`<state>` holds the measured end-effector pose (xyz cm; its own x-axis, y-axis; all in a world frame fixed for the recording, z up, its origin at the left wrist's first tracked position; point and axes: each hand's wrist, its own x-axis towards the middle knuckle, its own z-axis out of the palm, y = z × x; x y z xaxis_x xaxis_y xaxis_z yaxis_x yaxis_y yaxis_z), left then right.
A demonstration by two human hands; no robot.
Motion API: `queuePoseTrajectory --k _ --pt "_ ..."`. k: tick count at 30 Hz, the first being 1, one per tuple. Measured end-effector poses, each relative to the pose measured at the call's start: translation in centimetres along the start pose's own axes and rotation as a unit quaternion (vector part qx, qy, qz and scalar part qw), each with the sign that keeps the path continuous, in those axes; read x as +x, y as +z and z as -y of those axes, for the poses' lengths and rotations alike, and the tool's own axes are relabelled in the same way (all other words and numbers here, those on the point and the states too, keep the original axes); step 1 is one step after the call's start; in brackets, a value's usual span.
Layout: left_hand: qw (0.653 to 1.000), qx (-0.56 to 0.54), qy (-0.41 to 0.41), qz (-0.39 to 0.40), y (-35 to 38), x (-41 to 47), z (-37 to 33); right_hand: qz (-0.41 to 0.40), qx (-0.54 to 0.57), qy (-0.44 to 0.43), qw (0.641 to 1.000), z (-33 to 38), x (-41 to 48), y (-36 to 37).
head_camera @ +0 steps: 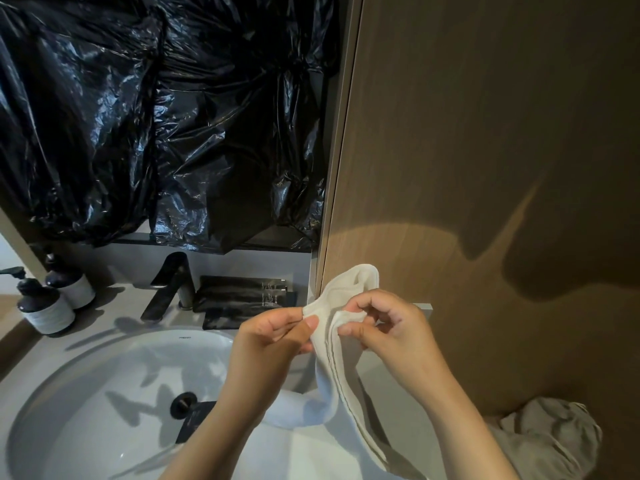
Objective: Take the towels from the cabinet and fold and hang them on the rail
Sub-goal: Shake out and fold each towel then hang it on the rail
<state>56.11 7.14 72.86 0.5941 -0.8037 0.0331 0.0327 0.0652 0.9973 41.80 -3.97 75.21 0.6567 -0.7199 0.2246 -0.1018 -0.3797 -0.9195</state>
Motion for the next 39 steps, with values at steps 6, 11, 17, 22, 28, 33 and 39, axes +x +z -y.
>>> queuePoseTrajectory --k 6,11,17,22,28,33,39 --pt "0.998 0.021 0.037 0.036 -0.1 0.3 -0.5 0.043 0.028 -0.018 0.999 1.2 0.1 -0.4" --pt "0.996 0.034 0.045 0.076 -0.2 0.0 -0.8 0.026 0.004 -0.021 0.999 0.9 0.3 -0.1" --pt "0.993 0.033 0.038 0.109 -0.4 -0.3 -1.1 0.004 0.011 -0.028 1.000 0.4 0.5 0.1" --pt "0.991 0.086 0.078 0.061 -0.3 -0.5 -0.7 0.020 0.015 -0.035 0.999 0.5 0.5 0.1" --pt "0.990 0.062 0.098 0.074 -1.5 0.0 -1.8 0.107 -0.230 -0.032 0.967 -0.4 1.1 -3.6" --pt "0.987 0.084 0.131 0.035 -3.0 1.6 -4.2 0.118 -0.447 -0.049 0.886 -0.8 1.9 -6.9" --pt "0.964 0.184 0.186 0.041 -4.0 3.3 -7.5 -0.017 -0.447 -0.116 0.887 0.7 2.0 -7.3"
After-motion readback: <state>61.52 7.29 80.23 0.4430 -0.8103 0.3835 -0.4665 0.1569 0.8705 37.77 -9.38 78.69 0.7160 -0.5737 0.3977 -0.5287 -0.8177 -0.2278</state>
